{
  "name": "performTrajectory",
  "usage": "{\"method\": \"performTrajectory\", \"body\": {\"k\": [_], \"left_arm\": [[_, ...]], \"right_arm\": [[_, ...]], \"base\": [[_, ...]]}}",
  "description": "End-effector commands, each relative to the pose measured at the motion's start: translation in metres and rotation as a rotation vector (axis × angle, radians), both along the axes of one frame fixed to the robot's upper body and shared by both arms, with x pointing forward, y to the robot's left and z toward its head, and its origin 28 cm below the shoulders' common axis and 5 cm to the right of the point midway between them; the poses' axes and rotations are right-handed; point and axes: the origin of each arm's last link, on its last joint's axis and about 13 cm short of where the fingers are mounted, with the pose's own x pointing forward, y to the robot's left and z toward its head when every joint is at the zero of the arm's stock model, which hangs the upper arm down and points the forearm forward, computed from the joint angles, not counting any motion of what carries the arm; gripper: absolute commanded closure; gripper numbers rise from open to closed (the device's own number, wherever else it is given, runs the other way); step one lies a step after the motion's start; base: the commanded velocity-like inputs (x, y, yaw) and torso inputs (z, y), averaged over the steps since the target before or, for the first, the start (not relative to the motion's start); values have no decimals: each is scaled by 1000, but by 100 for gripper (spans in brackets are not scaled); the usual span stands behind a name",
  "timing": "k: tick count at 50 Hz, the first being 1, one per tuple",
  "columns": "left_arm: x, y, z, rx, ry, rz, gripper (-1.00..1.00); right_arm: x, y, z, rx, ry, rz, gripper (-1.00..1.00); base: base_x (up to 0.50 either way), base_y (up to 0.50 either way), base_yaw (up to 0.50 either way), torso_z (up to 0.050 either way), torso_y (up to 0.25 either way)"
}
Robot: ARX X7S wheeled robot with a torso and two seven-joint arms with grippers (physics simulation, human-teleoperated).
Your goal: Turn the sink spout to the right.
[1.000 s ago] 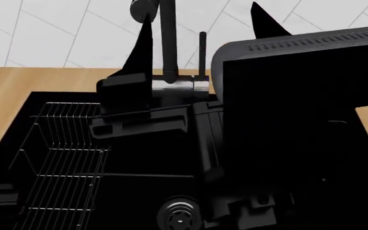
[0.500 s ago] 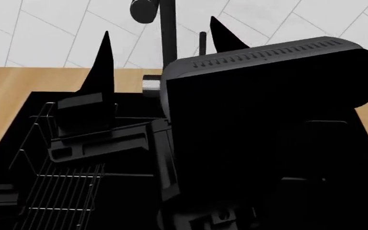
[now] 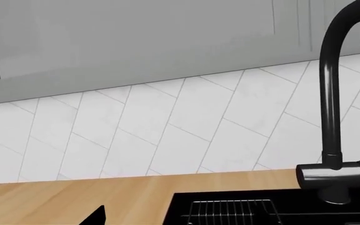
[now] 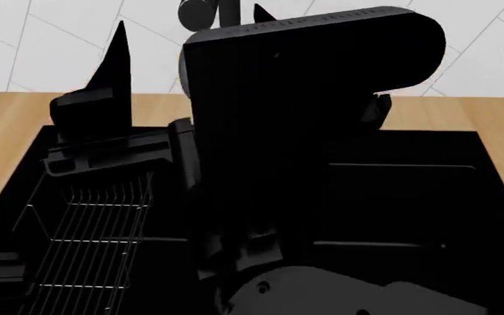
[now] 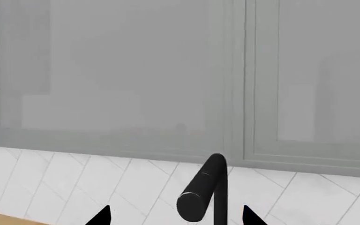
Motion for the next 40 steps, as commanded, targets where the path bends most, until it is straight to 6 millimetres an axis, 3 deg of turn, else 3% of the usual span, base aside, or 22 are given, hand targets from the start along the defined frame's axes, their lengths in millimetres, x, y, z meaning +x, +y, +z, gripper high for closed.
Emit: {"method": "performTrajectory", "body": {"k": [1, 23, 40], "left_arm": [[-1, 0, -1, -7, -44, 0, -100], [-1, 0, -2, -6, -41, 1, -100], [-2, 0, -1, -8, -44, -1, -100]], "right_arm": [[18, 3, 6, 30, -21, -28, -100], [41, 11, 12, 2, -41, -11, -100], [54, 15, -7, 19, 29, -18, -100]], "base": [[0, 0, 0, 0, 0], [0, 0, 0, 0, 0], [0, 0, 0, 0, 0]]}}
